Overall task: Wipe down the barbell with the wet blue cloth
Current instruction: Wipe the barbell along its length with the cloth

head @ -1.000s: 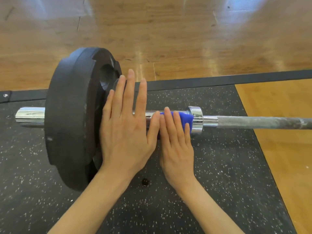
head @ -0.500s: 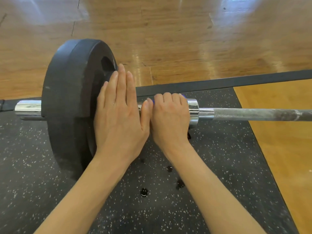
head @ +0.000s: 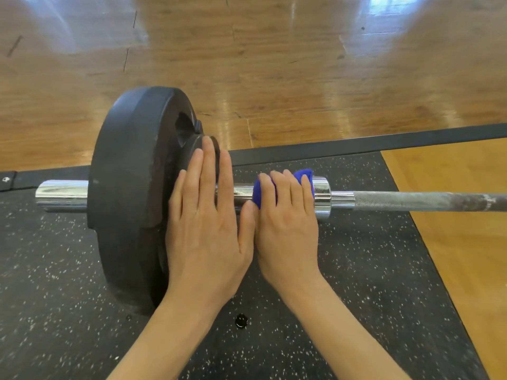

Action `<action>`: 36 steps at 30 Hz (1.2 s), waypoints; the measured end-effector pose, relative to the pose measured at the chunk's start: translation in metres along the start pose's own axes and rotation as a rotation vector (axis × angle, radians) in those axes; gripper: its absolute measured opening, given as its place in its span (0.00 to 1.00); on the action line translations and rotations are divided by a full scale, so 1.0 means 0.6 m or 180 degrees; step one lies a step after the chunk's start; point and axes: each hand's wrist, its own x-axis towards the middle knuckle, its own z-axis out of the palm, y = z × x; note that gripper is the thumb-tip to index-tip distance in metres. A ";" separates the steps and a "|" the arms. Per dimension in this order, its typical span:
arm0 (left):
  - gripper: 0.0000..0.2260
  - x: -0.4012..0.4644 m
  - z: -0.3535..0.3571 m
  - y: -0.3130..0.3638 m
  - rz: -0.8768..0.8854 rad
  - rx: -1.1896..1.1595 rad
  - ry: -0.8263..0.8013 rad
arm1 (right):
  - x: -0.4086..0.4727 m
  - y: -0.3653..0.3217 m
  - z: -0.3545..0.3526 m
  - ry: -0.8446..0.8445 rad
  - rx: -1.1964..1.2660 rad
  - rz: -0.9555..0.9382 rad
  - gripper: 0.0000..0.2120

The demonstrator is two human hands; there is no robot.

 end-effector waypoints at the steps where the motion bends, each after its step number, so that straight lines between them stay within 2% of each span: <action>1: 0.29 -0.004 -0.003 0.001 -0.0020 -0.0065 0.0002 | -0.012 0.004 0.003 -0.0028 0.0030 -0.0043 0.27; 3: 0.29 -0.015 -0.007 0.002 -0.0028 -0.0135 -0.0026 | 0.018 0.003 -0.004 0.0072 0.0039 -0.0071 0.28; 6: 0.30 -0.029 -0.014 0.003 0.0000 -0.0183 -0.0129 | 0.084 0.003 0.001 -0.0489 -0.0302 -0.0145 0.29; 7: 0.30 -0.032 -0.018 0.004 -0.0009 -0.0231 -0.0157 | 0.085 0.004 0.003 -0.0519 -0.0302 -0.0210 0.28; 11: 0.31 -0.039 -0.033 0.011 -0.0090 -0.0466 -0.0205 | 0.043 0.004 0.005 0.0159 -0.0197 -0.0121 0.25; 14: 0.32 -0.031 -0.035 0.015 -0.0119 -0.0459 -0.0274 | 0.018 0.009 0.009 0.0346 -0.0116 -0.0160 0.19; 16: 0.32 -0.023 -0.036 0.019 -0.0192 -0.0478 -0.0308 | -0.014 0.009 0.000 0.0227 -0.0039 -0.0158 0.12; 18: 0.33 -0.023 -0.041 0.024 -0.0235 -0.0463 -0.0362 | -0.046 0.002 -0.006 0.0089 -0.0059 -0.0103 0.10; 20: 0.33 -0.035 -0.046 0.027 -0.0224 -0.0384 -0.0390 | -0.019 -0.004 -0.035 -0.0139 -0.0231 -0.0169 0.11; 22: 0.33 -0.057 -0.052 0.028 -0.0149 -0.0225 -0.0440 | 0.037 -0.011 -0.077 -0.1525 -0.0036 0.0066 0.13; 24: 0.33 -0.077 -0.058 0.028 -0.0095 -0.0139 -0.0477 | 0.075 -0.005 -0.082 -0.2511 0.0274 0.0195 0.11; 26: 0.33 -0.087 -0.063 0.029 -0.0103 -0.0118 -0.0505 | 0.046 -0.007 -0.077 -0.2247 -0.0032 -0.0096 0.14; 28: 0.33 -0.092 -0.068 0.031 -0.0150 -0.0136 -0.0475 | -0.034 -0.013 -0.069 -0.1271 -0.0269 -0.0231 0.15; 30: 0.32 -0.100 -0.071 0.033 -0.0181 -0.0154 -0.0451 | -0.095 -0.010 -0.067 -0.0763 -0.0224 -0.0199 0.13; 32: 0.32 -0.112 -0.078 0.036 -0.0199 -0.0143 -0.0508 | -0.072 -0.007 -0.073 -0.1131 -0.0105 -0.0235 0.13; 35: 0.32 -0.127 -0.087 0.037 -0.0166 -0.0095 -0.0564 | -0.009 -0.017 -0.089 -0.2090 0.0171 0.0078 0.20; 36: 0.32 -0.132 -0.089 0.038 -0.0152 -0.0065 -0.0581 | -0.010 -0.015 -0.083 -0.2180 0.0251 0.0109 0.21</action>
